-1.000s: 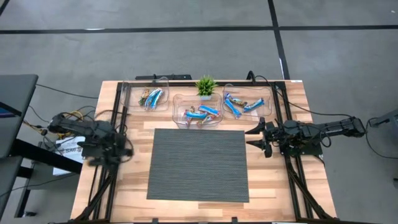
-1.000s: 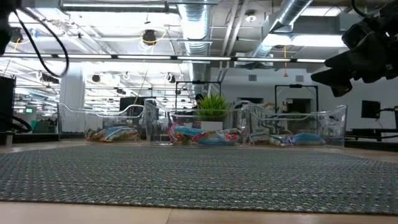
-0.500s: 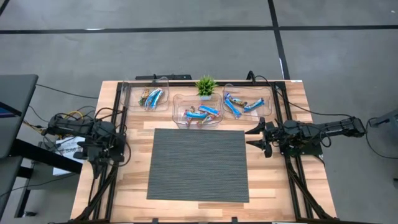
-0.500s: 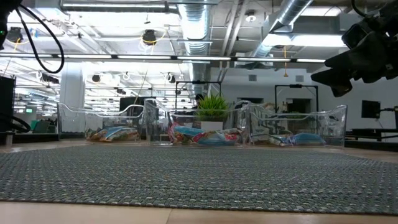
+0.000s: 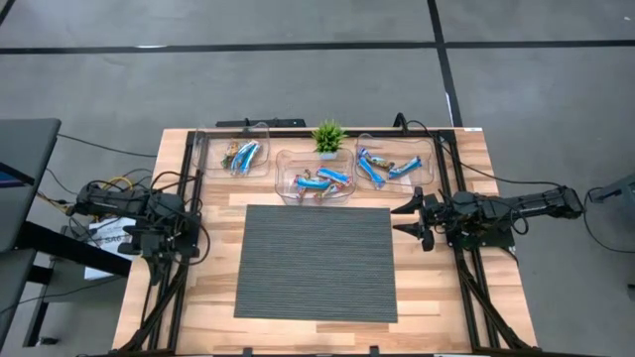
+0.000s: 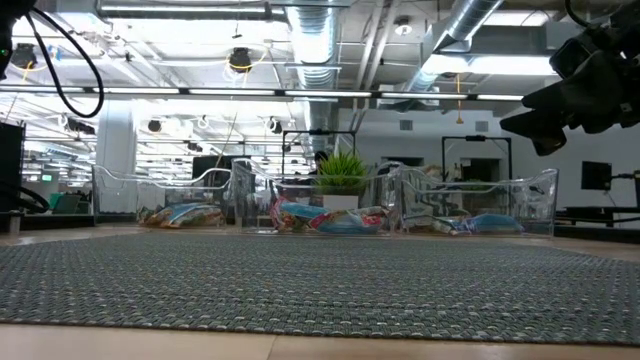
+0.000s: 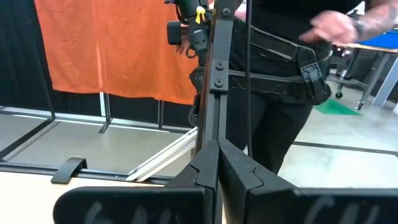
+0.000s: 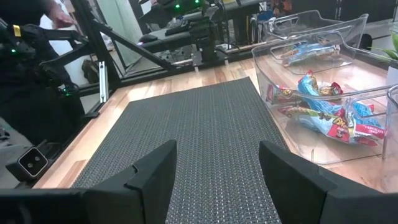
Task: Pick and place Granola Bars by type
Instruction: Return to Home Position
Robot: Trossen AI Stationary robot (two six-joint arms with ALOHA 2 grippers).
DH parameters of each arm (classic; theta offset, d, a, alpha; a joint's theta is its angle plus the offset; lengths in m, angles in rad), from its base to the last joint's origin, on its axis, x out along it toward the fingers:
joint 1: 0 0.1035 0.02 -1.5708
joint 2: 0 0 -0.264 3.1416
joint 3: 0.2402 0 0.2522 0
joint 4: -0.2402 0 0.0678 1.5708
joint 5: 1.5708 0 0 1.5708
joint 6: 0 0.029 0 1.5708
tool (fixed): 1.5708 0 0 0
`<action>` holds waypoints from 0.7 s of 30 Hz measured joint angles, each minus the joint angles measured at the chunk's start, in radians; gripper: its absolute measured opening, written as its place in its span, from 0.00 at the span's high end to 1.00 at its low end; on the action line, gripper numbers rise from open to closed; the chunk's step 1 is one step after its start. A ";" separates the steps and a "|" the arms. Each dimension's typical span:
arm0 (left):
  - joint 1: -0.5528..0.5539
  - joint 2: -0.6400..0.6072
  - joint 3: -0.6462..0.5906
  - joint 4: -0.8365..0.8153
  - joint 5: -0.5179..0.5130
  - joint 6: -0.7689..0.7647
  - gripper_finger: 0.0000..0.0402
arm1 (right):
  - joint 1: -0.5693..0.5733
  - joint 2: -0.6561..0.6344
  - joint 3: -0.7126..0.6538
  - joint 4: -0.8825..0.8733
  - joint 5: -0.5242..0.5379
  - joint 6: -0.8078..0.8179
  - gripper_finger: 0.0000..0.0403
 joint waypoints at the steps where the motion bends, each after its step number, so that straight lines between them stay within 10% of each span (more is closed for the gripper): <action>1: 0.000 0.000 0.000 0.000 0.000 0.000 1.00 | 0.000 0.000 0.000 0.000 0.000 0.000 0.45; 9: 0.000 0.000 -0.025 0.112 -0.329 -0.207 1.00 | 0.000 0.000 0.000 0.000 0.000 0.000 0.45; 21: 0.005 -0.049 -0.033 0.132 -1.379 -0.233 1.00 | 0.000 0.000 0.000 0.000 0.000 0.000 0.45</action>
